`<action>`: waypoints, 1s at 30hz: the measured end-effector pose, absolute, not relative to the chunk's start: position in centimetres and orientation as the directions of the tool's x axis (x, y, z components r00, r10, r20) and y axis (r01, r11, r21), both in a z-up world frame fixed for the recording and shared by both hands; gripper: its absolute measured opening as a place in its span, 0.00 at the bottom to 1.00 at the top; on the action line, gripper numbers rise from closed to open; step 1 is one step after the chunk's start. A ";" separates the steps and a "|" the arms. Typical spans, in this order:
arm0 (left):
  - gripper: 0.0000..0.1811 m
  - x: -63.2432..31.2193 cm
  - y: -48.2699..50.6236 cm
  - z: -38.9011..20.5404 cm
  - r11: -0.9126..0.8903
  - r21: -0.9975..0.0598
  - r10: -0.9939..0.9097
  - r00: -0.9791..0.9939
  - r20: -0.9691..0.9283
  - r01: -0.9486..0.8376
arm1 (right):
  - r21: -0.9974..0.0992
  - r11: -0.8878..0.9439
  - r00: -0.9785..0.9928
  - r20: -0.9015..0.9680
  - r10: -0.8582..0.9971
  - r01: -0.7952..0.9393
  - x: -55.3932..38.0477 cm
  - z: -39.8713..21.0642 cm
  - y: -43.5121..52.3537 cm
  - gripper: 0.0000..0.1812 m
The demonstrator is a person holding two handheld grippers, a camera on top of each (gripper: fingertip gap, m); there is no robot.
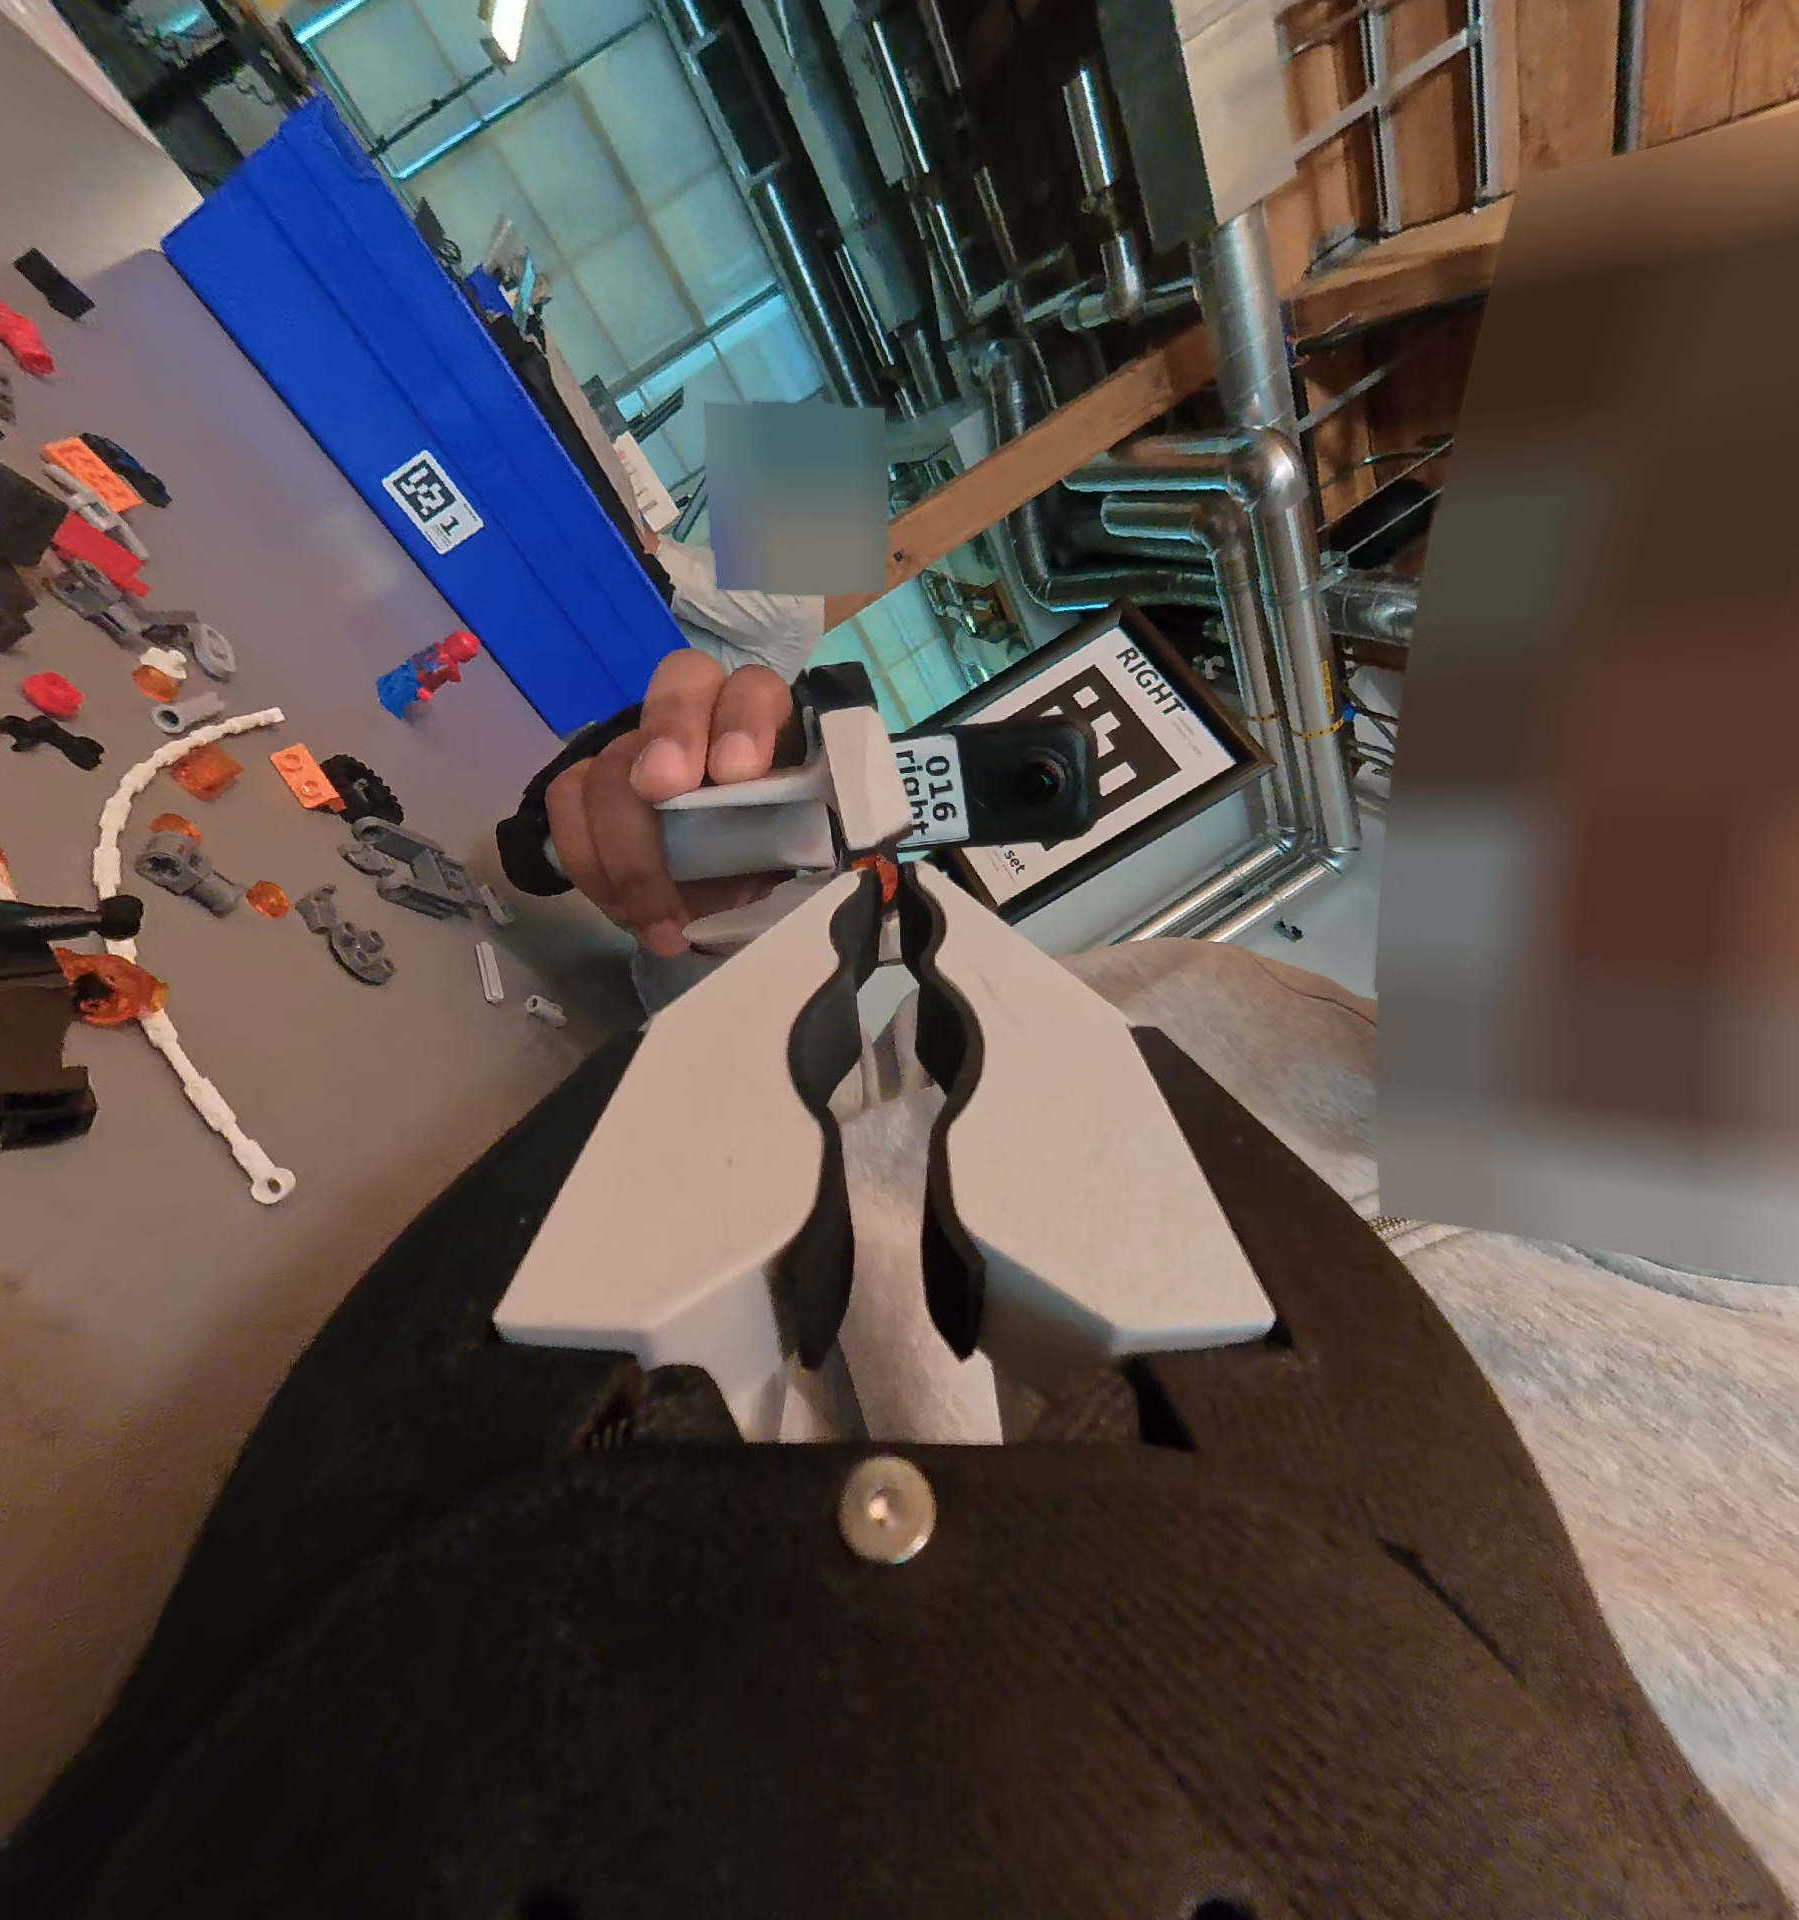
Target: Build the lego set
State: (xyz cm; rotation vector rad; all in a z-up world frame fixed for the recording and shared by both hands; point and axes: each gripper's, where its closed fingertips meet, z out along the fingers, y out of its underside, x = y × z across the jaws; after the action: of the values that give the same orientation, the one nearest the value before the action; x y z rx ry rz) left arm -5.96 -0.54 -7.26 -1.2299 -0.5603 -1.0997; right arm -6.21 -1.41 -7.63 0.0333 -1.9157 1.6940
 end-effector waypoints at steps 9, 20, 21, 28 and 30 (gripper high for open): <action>0.01 -5.8 -0.4 -7.3 -0.058 -0.455 -0.353 0.409 0.842 0.888 | -0.900 0.203 -0.833 0.435 0.342 -0.386 -6.2 -7.7 -1.4 0.04; 0.25 -10.2 -1.2 -11.0 0.011 -0.657 0.149 0.648 0.747 0.754 | -0.972 0.125 -0.783 0.235 0.576 -0.200 -10.6 -6.2 1.8 0.04; 0.29 -11.0 -1.5 -12.5 -0.030 -0.701 0.286 0.678 0.676 0.712 | -0.978 0.111 -0.774 0.207 0.598 -0.177 -11.1 -6.1 2.2 0.04; 0.29 -13.1 -2.6 -17.7 -0.308 -0.741 0.642 0.705 0.301 0.597 | -0.998 0.031 -0.780 0.056 0.623 -0.047 -12.1 -6.6 2.2 0.04; 0.28 -13.1 -2.5 -18.1 -0.336 -0.729 0.650 0.707 0.279 0.597 | -1.000 -0.006 -0.796 -0.021 0.605 0.022 -12.2 -7.0 1.9 0.04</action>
State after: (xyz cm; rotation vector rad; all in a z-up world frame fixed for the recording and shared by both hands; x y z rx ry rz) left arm -13.13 -2.50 -18.08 -2.0366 -0.9509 0.0767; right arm -12.23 1.93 -6.97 -0.6478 -1.8566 1.8543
